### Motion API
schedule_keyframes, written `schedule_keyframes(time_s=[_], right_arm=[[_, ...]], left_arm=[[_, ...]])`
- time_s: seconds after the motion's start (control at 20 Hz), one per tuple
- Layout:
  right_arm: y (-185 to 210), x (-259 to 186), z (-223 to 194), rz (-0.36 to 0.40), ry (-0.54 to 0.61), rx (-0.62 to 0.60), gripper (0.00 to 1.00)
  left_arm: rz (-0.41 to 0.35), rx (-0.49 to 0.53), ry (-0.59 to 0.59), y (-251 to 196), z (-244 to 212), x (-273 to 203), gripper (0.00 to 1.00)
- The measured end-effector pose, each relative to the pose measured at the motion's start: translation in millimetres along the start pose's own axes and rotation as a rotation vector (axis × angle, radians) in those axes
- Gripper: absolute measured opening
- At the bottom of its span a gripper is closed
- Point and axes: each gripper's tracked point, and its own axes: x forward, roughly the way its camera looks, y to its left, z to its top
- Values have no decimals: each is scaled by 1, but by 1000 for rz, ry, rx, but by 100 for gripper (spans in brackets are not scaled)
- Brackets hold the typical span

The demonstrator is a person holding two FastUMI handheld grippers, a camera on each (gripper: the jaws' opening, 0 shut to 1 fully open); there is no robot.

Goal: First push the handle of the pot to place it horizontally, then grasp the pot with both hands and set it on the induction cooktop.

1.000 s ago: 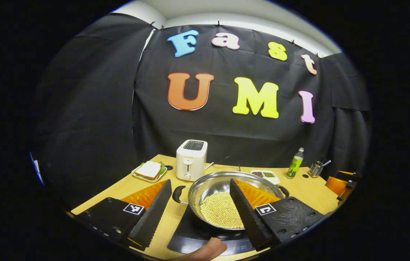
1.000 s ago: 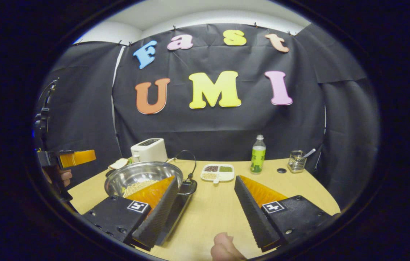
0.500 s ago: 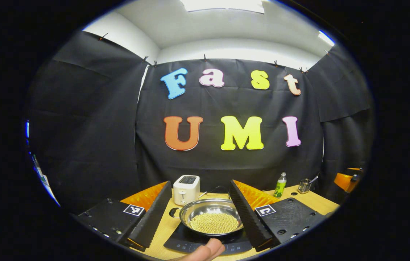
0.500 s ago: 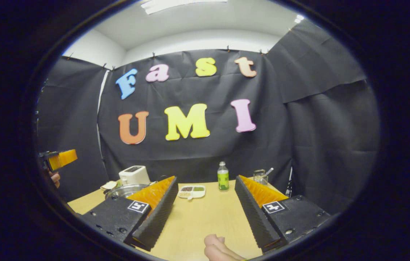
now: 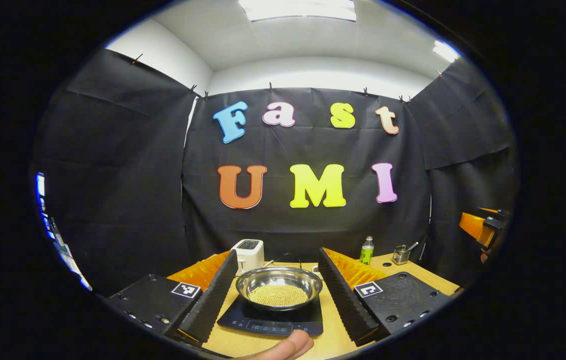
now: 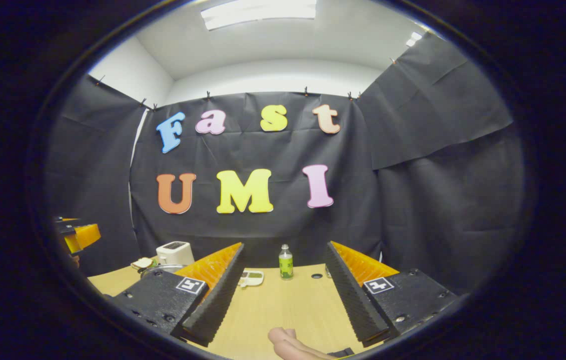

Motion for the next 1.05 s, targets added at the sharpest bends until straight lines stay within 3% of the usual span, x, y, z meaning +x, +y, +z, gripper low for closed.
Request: schedule_keyframes(time_s=[0.15,0.65,1.05], right_arm=[[-4,-15,8,15,-22,-18,98],[-19,-21,1,-8,-13,-8,98],[-16,-21,2,2,-4,9,100]], left_arm=[[-60,28,-2,-14,-4,-7,95],[-47,24,-18,-11,-1,-5,95],[-79,2,-12,-16,-1,-8,95]])
